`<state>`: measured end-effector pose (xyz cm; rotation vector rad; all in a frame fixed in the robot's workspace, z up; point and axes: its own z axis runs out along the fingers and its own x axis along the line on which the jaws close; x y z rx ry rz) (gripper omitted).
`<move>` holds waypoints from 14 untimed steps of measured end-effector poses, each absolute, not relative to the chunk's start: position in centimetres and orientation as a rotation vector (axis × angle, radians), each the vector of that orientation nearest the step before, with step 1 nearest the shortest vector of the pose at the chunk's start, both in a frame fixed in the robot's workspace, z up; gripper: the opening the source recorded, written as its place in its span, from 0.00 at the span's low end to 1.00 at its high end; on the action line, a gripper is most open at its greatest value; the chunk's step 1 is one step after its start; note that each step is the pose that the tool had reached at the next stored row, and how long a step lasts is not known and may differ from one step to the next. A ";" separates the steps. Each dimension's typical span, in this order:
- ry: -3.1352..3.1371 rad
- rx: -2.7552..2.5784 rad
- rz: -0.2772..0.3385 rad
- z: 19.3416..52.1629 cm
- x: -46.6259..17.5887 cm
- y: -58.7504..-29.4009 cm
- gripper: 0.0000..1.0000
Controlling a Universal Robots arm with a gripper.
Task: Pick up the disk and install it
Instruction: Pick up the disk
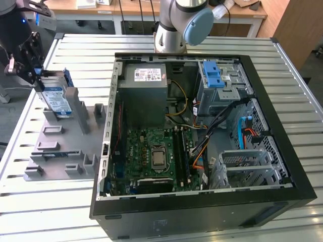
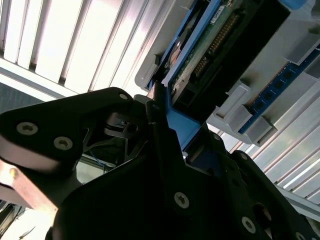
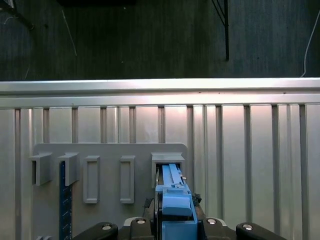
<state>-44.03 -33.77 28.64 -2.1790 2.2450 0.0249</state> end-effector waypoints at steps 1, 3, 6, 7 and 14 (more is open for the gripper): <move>2.245 -2.179 0.025 28.6 -44.0 -33.8 0.37; 2.238 -2.186 0.025 28.6 -44.0 -33.8 0.37; 2.207 -2.218 0.025 28.6 -44.0 -33.8 0.37; 2.207 -2.218 0.025 28.6 -44.0 -33.8 0.37; 2.239 -2.186 0.024 28.6 -44.0 -33.8 0.37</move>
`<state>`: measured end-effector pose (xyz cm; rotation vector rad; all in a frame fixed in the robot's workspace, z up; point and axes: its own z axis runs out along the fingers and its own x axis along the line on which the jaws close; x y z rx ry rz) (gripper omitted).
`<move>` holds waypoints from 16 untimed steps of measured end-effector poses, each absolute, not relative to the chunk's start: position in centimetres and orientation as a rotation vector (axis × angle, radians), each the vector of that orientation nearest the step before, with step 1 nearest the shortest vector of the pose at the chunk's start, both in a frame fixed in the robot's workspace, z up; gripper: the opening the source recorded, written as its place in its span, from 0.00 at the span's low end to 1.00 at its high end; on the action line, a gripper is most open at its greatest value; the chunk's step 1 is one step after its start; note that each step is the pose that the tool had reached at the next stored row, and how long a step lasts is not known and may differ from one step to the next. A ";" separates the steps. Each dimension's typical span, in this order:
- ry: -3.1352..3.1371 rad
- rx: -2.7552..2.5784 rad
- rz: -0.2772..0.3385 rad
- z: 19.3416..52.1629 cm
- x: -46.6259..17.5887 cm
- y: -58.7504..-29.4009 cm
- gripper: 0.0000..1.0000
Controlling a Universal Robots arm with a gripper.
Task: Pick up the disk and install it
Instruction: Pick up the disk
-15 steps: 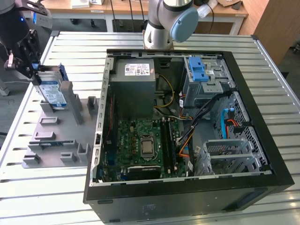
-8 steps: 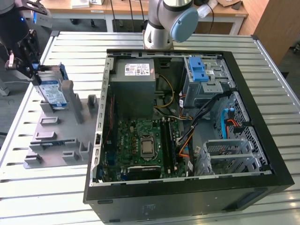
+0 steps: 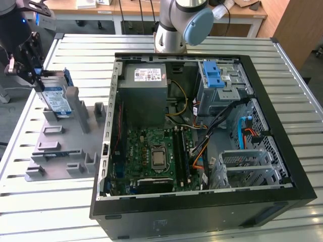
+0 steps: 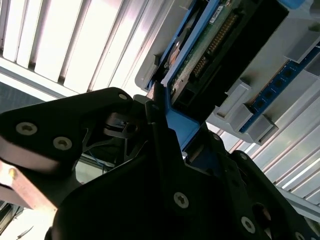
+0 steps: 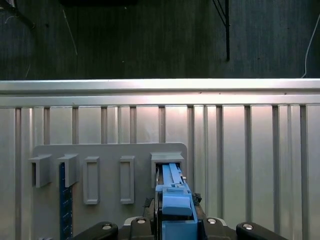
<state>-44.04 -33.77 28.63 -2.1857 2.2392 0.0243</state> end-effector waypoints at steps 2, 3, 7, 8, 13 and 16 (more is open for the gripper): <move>2.240 -2.185 0.024 28.6 -44.0 -33.8 0.37; 2.240 -2.185 0.024 28.6 -44.0 -33.8 0.37; 2.240 -2.184 0.024 28.6 -44.0 -33.8 0.38; 2.241 -2.184 0.024 28.6 -44.0 -33.8 0.38; 2.241 -2.183 0.024 28.6 -44.0 -33.8 0.44; 2.242 -2.183 0.024 28.6 -44.0 -33.8 0.44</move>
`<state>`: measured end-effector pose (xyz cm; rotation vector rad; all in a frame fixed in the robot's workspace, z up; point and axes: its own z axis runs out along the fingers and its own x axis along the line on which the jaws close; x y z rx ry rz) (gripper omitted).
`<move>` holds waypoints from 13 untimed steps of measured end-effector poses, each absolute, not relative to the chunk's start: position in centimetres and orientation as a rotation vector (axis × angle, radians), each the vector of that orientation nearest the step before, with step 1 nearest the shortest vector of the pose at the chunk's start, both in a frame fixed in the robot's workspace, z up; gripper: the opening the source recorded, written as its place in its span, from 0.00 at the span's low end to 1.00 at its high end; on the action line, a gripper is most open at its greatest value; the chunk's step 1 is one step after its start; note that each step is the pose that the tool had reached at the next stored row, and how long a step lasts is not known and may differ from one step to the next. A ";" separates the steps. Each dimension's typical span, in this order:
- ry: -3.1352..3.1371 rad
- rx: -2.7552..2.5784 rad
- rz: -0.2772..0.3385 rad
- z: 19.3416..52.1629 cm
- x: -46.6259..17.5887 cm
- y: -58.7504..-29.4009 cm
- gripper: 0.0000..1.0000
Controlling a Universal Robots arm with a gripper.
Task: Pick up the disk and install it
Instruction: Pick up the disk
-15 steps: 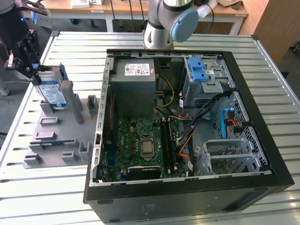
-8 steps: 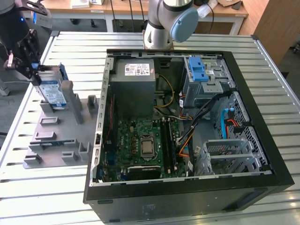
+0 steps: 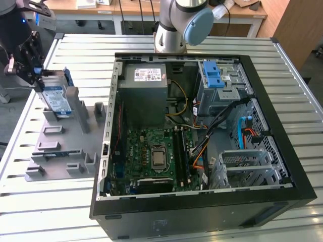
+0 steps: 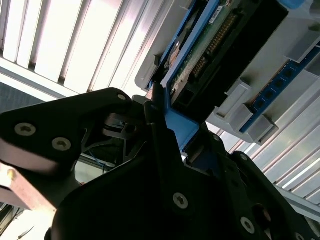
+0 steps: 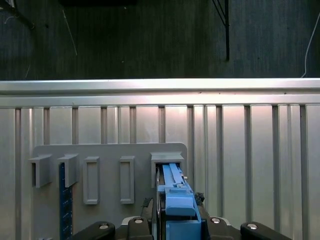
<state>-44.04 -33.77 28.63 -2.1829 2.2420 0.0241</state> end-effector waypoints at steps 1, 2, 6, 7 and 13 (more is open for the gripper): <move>2.242 -2.183 0.024 28.6 -44.0 -33.8 0.43; 2.242 -2.183 0.024 28.6 -44.0 -33.8 0.43; 2.243 -2.182 0.024 28.6 -44.0 -33.8 0.36; 2.243 -2.182 0.024 28.6 -44.0 -33.8 0.36; 2.244 -2.181 0.024 28.6 -44.0 -33.8 0.36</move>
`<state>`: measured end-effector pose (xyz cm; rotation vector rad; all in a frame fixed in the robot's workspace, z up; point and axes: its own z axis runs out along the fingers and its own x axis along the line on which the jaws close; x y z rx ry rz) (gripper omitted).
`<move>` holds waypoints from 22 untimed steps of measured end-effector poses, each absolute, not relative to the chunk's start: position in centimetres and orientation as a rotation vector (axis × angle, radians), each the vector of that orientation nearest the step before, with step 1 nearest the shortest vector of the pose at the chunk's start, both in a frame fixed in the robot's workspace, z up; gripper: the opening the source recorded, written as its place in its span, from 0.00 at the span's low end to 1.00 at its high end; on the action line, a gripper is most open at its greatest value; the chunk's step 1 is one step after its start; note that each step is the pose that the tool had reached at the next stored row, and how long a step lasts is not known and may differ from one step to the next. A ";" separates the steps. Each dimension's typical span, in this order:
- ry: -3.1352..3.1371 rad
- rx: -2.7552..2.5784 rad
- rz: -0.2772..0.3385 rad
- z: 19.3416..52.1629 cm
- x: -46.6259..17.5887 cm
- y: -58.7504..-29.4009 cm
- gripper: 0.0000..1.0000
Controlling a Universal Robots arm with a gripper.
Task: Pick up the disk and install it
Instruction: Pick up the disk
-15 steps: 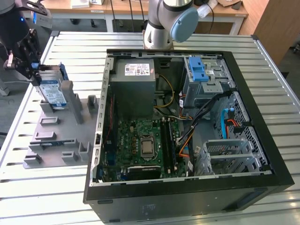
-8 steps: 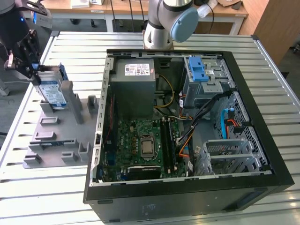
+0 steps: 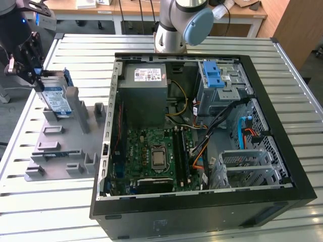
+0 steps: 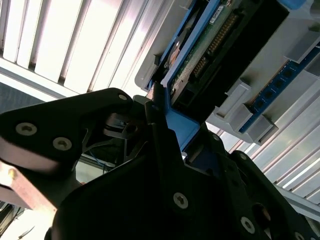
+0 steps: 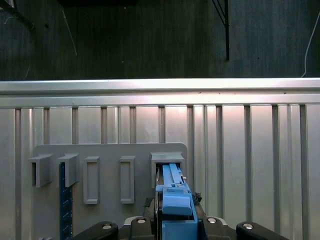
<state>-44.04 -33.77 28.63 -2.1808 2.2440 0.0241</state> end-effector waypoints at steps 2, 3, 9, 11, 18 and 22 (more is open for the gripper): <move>2.244 -2.181 0.024 28.7 -44.0 -33.8 0.36; 2.244 -2.181 0.024 28.8 -44.0 -33.8 0.36; 2.244 -2.181 0.024 29.3 -44.0 -33.8 0.36; 2.244 -2.181 0.024 29.3 -44.0 -33.8 0.36; 2.244 -2.181 0.024 29.3 -44.0 -33.8 0.43; 2.244 -2.181 0.024 29.1 -44.0 -33.8 0.50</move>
